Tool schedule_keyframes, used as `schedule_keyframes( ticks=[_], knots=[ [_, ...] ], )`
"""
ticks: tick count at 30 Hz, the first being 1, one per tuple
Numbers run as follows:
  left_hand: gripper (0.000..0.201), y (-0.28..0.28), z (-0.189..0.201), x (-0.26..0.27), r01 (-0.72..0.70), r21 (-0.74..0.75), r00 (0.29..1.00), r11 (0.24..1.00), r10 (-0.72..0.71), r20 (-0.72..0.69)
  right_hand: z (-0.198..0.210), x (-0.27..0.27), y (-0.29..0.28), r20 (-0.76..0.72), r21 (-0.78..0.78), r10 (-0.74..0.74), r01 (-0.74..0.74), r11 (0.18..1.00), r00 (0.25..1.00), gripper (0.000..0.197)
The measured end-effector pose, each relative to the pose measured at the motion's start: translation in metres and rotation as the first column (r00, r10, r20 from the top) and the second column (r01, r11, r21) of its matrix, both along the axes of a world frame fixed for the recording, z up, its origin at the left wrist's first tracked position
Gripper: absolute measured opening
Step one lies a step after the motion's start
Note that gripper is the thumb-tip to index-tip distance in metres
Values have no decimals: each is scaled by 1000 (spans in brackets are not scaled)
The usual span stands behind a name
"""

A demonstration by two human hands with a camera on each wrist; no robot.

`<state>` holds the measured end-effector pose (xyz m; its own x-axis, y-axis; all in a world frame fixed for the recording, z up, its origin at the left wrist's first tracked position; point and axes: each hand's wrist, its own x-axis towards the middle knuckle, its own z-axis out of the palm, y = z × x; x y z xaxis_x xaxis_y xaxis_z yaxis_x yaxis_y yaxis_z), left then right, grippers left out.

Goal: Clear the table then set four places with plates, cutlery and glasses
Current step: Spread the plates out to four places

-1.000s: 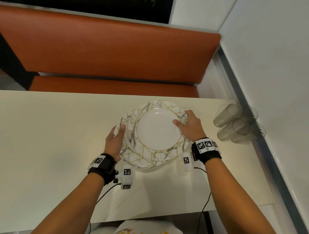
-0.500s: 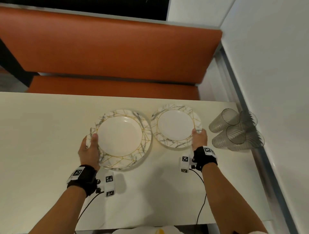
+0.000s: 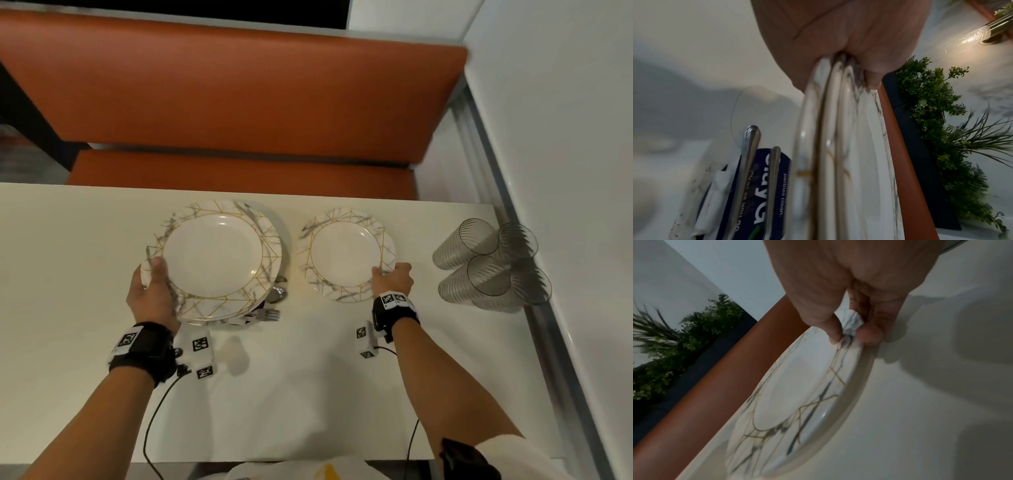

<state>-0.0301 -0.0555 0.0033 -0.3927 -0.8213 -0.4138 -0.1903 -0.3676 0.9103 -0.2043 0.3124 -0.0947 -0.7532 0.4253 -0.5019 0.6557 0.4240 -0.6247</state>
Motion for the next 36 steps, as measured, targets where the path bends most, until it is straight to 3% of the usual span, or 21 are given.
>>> schedule_keyframes(
  ticks=[2, 6, 11, 16, 18, 20, 22, 24, 27, 30, 32, 36],
  knots=[
    [50, -2, 2, -2, -18, -10, 1000, 1000, 18, -9, -1, -12, -8, 9, -10, -31, 31, 999, 999, 52],
    [42, -8, -2, 4, -6, -25, 1000, 1000, 7, 17, -9, -30, -15, 12, 11, -46, 46, 999, 999, 48],
    [42, -9, -8, 12, 10, -45, 1000, 999, -9, 21, -2, -35, -24, 21, -10, -19, 19, 1000, 1000, 51],
    [39, -4, -12, 15, 26, 4, 1000, 1000, -26, 5, 8, -30, -23, 81, 72, 0, -5, 997, 997, 56],
    [39, -2, -10, 16, 43, 19, 999, 999, -43, 3, 23, -21, -24, 96, 217, 60, -79, 973, 994, 59],
    [37, 1, -8, 17, 69, 51, 998, 996, -69, 1, 37, -8, -29, 1, 349, 151, -142, 927, 989, 56],
    [33, 4, -6, 18, 107, 89, 994, 990, -107, -2, 50, 8, -40, -174, 276, 267, -214, 937, 948, 42],
    [31, 10, -4, 20, 148, 122, 989, 982, -147, -17, 66, 25, -59, -260, 92, 406, -396, 914, 876, 32],
    [52, 13, -7, 26, 236, 177, 972, 956, -235, -29, 103, 56, -96, -206, -105, 606, -633, 767, 768, 60],
    [69, 6, -12, 30, 331, 254, 939, 909, -343, 0, 115, 75, -119, -104, -69, 702, -709, 702, 705, 85],
    [69, 0, -16, 37, 368, 283, 923, 886, -384, 0, 119, 91, -123, -108, -21, 666, -672, 740, 738, 83],
    [50, -3, -24, 55, 407, 288, 909, 867, -414, -37, 116, 127, -104, -192, -4, 462, -471, 882, 866, 68]
  ],
)
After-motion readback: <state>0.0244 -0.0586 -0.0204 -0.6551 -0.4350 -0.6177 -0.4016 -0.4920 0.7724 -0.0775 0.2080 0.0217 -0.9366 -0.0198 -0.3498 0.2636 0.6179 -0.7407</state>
